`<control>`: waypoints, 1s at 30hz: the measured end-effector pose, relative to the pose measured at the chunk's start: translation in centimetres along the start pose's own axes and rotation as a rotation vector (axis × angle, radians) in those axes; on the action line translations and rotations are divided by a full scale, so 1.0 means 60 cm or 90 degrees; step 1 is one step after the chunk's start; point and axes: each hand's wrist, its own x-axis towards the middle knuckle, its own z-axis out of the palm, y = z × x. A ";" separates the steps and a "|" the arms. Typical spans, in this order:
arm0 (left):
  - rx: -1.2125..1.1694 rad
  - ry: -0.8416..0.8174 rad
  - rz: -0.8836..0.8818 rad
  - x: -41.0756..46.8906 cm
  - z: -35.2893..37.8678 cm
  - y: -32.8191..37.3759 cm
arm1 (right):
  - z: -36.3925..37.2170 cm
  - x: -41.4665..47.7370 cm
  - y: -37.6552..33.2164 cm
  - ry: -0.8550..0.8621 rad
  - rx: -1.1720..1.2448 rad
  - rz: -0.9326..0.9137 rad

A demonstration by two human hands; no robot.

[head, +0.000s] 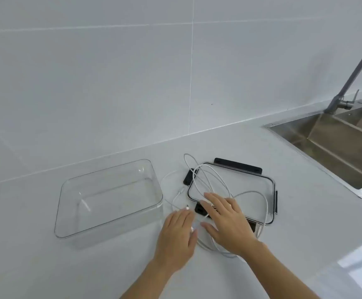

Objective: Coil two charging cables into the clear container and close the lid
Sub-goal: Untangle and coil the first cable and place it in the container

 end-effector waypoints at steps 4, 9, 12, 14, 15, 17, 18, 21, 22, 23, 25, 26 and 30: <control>0.005 -0.008 0.066 -0.014 0.021 -0.003 | 0.011 -0.005 -0.002 0.012 -0.012 -0.011; 0.039 0.031 0.109 -0.021 0.041 -0.017 | 0.026 -0.019 0.001 -0.010 -0.037 -0.008; 0.032 0.040 0.103 -0.021 0.045 -0.020 | 0.035 -0.023 0.000 -0.023 -0.026 -0.001; 0.038 0.056 0.113 -0.019 0.044 -0.020 | 0.038 -0.024 -0.001 -0.023 -0.022 -0.004; 0.041 0.068 0.115 -0.017 0.042 -0.020 | 0.038 -0.023 -0.002 -0.020 -0.022 -0.006; 0.044 0.087 0.101 -0.013 0.033 -0.018 | 0.039 -0.020 -0.001 -0.018 -0.013 -0.007; 0.048 0.097 0.094 -0.010 0.028 -0.017 | 0.038 -0.017 -0.001 -0.018 -0.007 -0.009; 0.040 0.109 0.070 0.001 0.014 -0.015 | 0.035 -0.008 -0.001 -0.012 0.012 -0.021; 0.039 0.110 0.063 0.005 0.009 -0.014 | 0.033 -0.005 -0.002 -0.002 0.026 -0.028; 0.038 0.113 0.056 0.008 0.005 -0.014 | 0.030 -0.002 -0.002 0.009 0.041 -0.037; 0.031 0.122 0.039 0.016 -0.004 -0.014 | 0.024 0.006 -0.004 0.035 0.071 -0.050; 0.026 0.128 0.031 0.019 -0.007 -0.013 | 0.022 0.009 -0.004 0.045 0.081 -0.053; 0.018 0.173 0.012 0.034 -0.027 -0.009 | 0.016 0.023 0.000 0.076 0.090 -0.078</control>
